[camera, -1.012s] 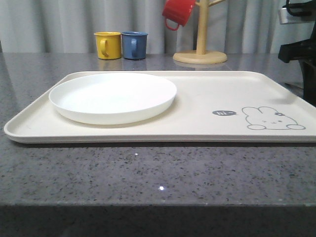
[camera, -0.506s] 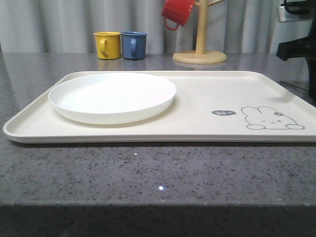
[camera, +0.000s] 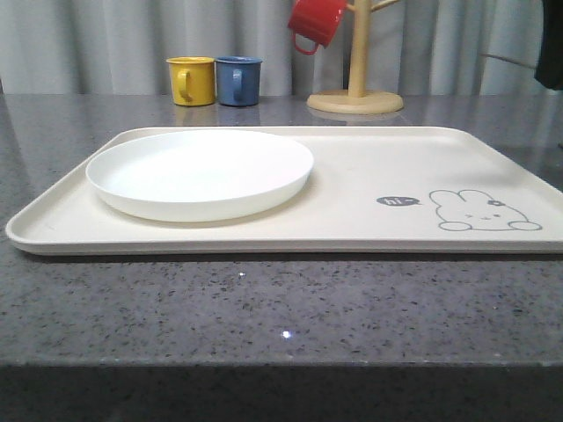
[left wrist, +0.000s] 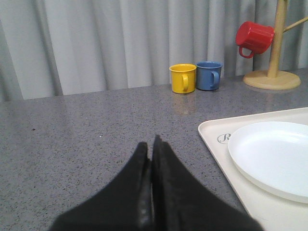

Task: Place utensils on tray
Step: 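Grasp the silver fork with the right gripper and lift, then lower the fork onto the tray beside the plate and release, then grasp the silver chopsticks with the right gripper and lift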

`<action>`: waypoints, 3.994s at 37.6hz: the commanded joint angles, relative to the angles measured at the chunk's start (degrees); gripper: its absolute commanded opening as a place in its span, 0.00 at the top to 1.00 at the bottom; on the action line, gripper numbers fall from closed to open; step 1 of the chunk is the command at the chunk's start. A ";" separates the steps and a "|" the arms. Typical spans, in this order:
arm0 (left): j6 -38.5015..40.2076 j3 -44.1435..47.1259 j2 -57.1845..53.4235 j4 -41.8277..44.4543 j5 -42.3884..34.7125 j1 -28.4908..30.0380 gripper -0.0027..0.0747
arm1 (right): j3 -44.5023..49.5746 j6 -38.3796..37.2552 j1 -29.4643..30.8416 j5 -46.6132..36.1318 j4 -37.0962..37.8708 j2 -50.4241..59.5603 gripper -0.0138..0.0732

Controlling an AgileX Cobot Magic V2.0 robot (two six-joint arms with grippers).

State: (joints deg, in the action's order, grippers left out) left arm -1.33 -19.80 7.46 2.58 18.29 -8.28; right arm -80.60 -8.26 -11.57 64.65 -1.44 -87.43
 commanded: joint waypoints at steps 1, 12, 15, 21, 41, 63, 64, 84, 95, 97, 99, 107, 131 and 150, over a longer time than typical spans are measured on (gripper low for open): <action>0.53 -1.49 0.51 -0.44 -4.68 -0.04 0.99 | -2.89 -4.31 -4.86 0.29 -0.71 2.63 0.97; 0.53 -1.49 0.51 -0.44 -4.75 -0.04 0.99 | -6.99 -13.74 -19.11 -1.85 -0.66 -2.98 0.97; 0.53 -1.49 0.51 -0.44 -4.75 -0.04 0.99 | -8.28 -15.50 -19.54 -1.90 -0.50 -5.53 0.97; 0.53 -1.49 0.51 -0.44 -4.75 -0.04 0.99 | -9.65 -19.76 -19.54 -2.29 2.01 -9.84 0.97; 0.53 -1.49 0.51 -0.44 -4.75 -0.04 0.99 | -9.76 -27.16 -19.18 -4.97 3.73 -16.10 0.93; 0.53 -1.49 0.51 -0.44 -4.75 -0.04 0.99 | -22.59 -16.86 -17.02 11.99 4.47 -15.84 0.46; 0.53 -1.49 0.51 -0.44 -4.75 -0.04 0.99 | -23.04 -16.06 -16.66 11.99 4.47 -15.34 0.46; 0.53 -1.49 0.51 -0.44 -4.75 -0.04 0.99 | -9.57 -0.49 6.03 11.99 4.92 -1.39 0.46; 0.53 -1.49 0.51 -0.44 -4.75 -0.04 0.99 | 0.48 5.55 16.41 5.91 4.84 -3.04 0.46; 0.53 -1.49 0.51 -0.44 -4.75 -0.04 0.99 | 0.72 5.75 16.41 5.14 4.53 -4.31 0.46; 0.53 -1.49 0.51 -0.44 -4.75 -0.04 0.99 | 0.72 6.13 16.41 4.85 3.96 -5.76 0.46; 0.53 -1.49 0.51 -0.44 -4.75 -0.04 0.99 | 0.72 6.37 16.41 3.99 3.45 -9.84 0.46; 0.53 -1.49 0.51 -0.44 -4.75 -0.04 0.99 | 0.37 3.70 15.95 8.64 1.44 -5.16 0.91; 0.53 -1.49 0.51 -0.44 -4.75 -0.04 0.99 | 0.37 -7.97 -4.18 8.36 -1.47 -0.19 0.90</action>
State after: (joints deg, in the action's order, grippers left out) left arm -1.33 -19.80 7.46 2.58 18.16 -8.28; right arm -79.02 -13.44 -12.10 70.35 -2.64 -88.87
